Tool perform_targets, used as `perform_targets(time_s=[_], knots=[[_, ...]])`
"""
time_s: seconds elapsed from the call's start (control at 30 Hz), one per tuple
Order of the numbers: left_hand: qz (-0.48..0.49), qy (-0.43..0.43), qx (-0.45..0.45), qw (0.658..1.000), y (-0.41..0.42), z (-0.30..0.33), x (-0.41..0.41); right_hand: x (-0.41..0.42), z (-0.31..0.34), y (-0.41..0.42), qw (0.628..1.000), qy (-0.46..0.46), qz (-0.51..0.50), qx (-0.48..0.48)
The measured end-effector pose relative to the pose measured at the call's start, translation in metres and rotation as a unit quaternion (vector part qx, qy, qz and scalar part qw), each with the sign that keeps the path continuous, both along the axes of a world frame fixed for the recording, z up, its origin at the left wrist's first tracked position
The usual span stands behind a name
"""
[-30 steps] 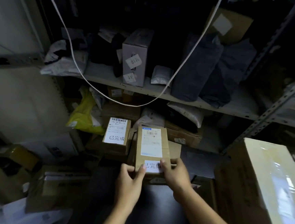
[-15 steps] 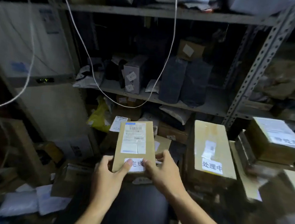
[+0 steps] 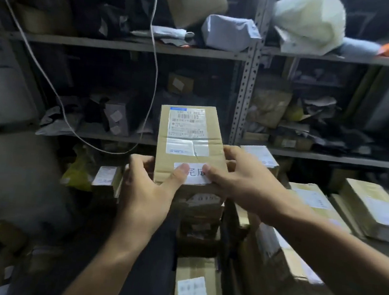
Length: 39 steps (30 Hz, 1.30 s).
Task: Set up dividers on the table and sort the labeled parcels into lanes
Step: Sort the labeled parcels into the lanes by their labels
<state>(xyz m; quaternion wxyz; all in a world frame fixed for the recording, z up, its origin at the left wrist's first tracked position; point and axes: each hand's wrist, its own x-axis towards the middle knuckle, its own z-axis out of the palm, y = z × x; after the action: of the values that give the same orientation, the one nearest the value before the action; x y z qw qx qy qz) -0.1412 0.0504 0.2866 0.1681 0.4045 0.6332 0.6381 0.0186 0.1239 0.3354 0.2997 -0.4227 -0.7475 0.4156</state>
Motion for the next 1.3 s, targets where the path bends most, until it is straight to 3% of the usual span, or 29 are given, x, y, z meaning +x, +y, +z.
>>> perform_targets(time_s=[0.5,0.97,1.3], knots=[[-0.209,0.077,-0.046,0.974,0.107,0.048,0.223,0.246,0.043,0.026,0.981,0.03,-0.19,0.018],[-0.265,0.066,-0.138,0.952,0.148,0.025,0.421,0.448,0.008,0.068,0.975,0.017,-0.216,-0.039],[-0.228,0.075,-0.167,0.956,0.132,-0.015,0.445,0.474,-0.036,0.066,0.976,0.012,-0.205,-0.071]])
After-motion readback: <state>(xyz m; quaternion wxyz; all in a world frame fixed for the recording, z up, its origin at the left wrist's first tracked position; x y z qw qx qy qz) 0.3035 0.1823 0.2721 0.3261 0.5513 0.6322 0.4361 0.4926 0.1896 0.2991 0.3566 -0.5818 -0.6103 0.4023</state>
